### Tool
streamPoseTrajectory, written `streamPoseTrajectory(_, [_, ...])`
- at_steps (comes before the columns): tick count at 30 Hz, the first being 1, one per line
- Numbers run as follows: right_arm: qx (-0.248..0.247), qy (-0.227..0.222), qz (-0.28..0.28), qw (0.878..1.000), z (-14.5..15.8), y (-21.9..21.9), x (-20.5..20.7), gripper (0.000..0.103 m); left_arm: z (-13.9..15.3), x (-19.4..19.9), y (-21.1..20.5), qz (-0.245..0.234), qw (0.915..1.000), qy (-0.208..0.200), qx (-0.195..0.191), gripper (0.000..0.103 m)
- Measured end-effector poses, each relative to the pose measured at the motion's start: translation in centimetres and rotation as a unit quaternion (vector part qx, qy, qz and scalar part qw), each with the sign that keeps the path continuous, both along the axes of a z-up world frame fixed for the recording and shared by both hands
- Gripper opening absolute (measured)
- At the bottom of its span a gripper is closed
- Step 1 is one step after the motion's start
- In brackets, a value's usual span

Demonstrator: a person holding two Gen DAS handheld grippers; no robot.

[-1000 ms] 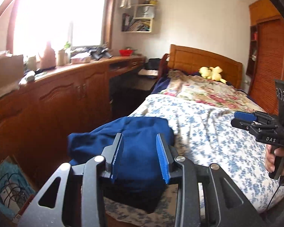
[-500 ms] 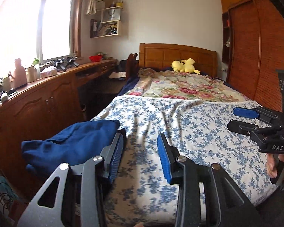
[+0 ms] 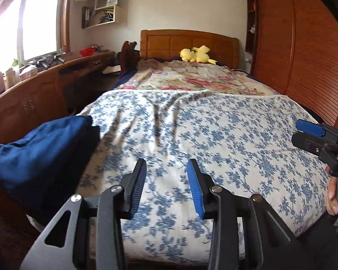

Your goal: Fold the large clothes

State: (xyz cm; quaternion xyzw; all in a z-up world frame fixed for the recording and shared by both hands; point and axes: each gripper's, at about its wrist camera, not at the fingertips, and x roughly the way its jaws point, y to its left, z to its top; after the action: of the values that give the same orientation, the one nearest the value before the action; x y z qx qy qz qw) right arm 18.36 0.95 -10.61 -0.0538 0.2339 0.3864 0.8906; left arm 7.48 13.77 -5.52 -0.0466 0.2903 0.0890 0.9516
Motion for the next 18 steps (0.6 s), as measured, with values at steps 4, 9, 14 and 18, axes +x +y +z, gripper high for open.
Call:
streamPoseTrajectory(4, [-0.003,0.017,-0.038,0.999,-1.8,-3.4,-0.1,0.079,-1.8,1.6,-3.3,-0.023,0.9996,0.015,-0.007,0.036])
streamPoseTrajectory(9, [-0.019,0.017,-0.086,0.996,-2.7,-7.3,-1.3,0.079,-2.5,2.0,-6.6,-0.05,0.9982,0.013,-0.031,0.036])
streamPoseTrajectory(14, [0.0,0.015,-0.137,0.991,-1.4,-11.9,-3.3,0.079,-0.7,0.8,-10.0,-0.073,0.9969,-0.003,-0.027,0.036])
streamPoseTrajectory(18, [0.014,-0.015,-0.164,0.986,1.2,-14.5,-5.4,0.079,2.1,-0.8,-12.4,-0.083,0.9961,-0.03,0.001,0.036])
